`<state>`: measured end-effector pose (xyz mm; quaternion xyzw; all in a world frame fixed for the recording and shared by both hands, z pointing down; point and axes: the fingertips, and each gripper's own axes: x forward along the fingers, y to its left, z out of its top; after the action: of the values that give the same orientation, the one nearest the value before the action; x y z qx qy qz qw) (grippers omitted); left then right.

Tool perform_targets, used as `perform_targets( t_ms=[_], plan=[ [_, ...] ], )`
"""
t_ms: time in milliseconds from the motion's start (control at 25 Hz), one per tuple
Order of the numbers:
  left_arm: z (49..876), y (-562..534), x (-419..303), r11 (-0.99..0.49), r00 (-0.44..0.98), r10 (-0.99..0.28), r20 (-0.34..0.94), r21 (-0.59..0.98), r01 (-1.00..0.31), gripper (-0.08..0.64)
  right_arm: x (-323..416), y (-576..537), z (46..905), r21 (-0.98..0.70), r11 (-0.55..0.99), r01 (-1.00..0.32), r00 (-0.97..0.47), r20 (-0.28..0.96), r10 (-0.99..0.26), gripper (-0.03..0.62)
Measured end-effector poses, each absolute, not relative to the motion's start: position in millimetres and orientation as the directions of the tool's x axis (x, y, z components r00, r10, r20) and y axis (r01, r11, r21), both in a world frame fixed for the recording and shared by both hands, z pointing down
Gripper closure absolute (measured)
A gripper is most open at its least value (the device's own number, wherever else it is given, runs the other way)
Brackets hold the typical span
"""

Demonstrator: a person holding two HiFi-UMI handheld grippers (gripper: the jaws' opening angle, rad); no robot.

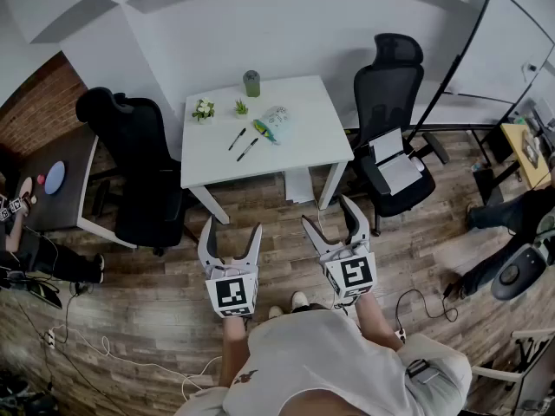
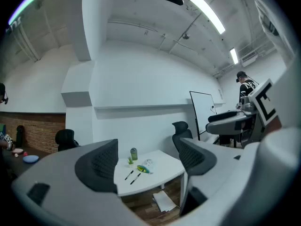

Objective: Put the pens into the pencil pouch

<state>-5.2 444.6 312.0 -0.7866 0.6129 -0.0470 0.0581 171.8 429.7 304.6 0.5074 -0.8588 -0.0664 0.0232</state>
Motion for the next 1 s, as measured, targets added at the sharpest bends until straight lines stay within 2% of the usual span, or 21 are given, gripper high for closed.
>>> perform_targets(
  t_ms=[240,1000],
  plan=[
    [311.6,441.3,15.5,-0.238,0.242,-0.97,-0.004,-0.153,-0.959,0.17,181.8,424.3,310.5,0.103,0.5,-0.86,-0.505,-0.029,-0.863,0.212],
    [318.7,383.4,23.6,-0.242,0.244,-0.97,0.007,-0.163,-0.956,0.171,181.1,362.5,322.4,0.117,0.518,-0.847,-0.522,0.002,-0.853,0.212]
  ],
)
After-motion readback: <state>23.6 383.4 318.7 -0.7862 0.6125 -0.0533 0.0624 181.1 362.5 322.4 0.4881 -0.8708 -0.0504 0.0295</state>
